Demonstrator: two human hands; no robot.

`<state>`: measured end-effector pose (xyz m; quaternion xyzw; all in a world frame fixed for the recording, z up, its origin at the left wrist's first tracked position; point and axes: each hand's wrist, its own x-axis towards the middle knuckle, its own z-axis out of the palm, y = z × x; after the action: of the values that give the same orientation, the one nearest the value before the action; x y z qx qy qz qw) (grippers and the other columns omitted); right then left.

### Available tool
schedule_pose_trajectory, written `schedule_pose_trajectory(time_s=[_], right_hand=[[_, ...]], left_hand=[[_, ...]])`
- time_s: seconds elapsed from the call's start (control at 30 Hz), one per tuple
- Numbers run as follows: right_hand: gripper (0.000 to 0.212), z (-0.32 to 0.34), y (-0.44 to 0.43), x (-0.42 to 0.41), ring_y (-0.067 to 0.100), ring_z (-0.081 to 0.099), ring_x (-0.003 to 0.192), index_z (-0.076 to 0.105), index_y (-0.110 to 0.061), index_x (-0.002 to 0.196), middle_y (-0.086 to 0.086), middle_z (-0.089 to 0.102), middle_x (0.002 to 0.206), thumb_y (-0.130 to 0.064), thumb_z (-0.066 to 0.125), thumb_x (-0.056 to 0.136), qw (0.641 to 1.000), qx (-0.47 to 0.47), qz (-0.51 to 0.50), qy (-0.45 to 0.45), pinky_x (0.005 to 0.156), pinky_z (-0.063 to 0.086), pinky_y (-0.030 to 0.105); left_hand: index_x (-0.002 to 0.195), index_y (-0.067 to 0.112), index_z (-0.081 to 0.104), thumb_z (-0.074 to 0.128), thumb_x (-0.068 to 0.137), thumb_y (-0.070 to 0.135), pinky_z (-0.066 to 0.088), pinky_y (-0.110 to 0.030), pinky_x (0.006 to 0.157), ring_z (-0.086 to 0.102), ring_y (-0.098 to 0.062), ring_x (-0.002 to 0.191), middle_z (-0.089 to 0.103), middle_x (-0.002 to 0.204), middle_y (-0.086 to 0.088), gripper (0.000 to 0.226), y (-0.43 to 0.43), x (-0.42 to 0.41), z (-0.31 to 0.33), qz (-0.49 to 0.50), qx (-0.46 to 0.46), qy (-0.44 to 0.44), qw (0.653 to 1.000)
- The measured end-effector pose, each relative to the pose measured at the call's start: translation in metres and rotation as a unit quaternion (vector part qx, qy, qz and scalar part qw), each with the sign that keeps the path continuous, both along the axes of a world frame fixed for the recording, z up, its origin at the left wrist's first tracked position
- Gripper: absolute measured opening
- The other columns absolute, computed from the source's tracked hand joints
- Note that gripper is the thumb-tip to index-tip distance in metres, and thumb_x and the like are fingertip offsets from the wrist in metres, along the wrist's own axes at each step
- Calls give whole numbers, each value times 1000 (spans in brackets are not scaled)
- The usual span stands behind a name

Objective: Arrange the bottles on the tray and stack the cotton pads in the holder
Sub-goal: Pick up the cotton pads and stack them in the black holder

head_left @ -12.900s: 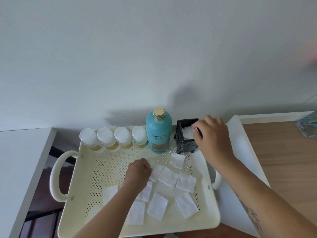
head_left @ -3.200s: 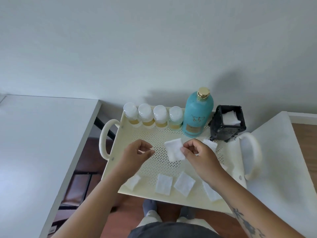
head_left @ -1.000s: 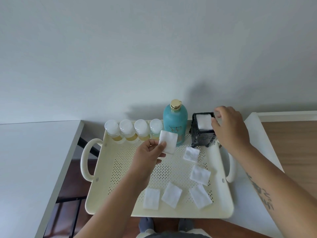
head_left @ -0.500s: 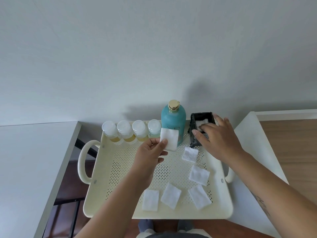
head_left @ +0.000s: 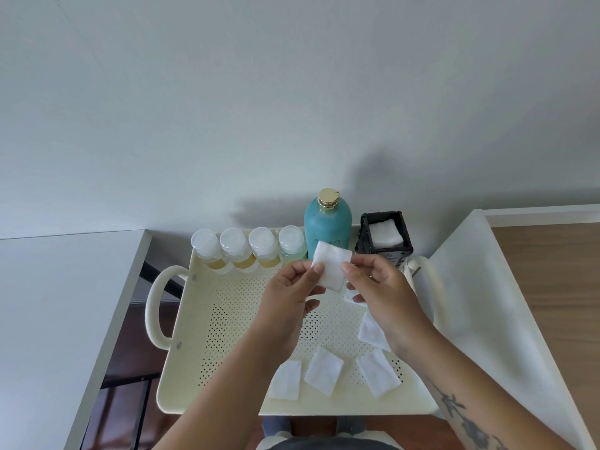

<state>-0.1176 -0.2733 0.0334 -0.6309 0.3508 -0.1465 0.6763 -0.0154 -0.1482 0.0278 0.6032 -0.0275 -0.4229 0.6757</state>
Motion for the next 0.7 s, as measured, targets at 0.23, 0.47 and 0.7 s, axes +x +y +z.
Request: schedule_pose_trajectory(time_s=[0.23,0.47,0.7], right_hand=[[10,0,-5,5,6,62,74,69,-20,93,-10,70,75,-28,68,86,999,36,20,-3,72,49,30],[7,-4,-5,4,3,61,70,67,-19,90,-10,68,70,-26,66,87,999,16,37,10,70,47,29],[6,-13,-1,2,2,61,69,67,-23,87,-12,69,69,-28,68,86,999,16,34,17,66,47,26]], left_hand=[[99,16,69,77,75,36,47,-32,74,62,-13,79,70,88,0,33,14,1,-7,2,14,0,1000],[100,27,70,75,83,33,50,-26,70,67,-10,79,74,94,5,18,47,17,-25,-46,157,-114,980],[95,33,66,75,81,34,43,-15,68,59,6,75,67,96,19,16,85,21,-57,-279,353,-325,832]])
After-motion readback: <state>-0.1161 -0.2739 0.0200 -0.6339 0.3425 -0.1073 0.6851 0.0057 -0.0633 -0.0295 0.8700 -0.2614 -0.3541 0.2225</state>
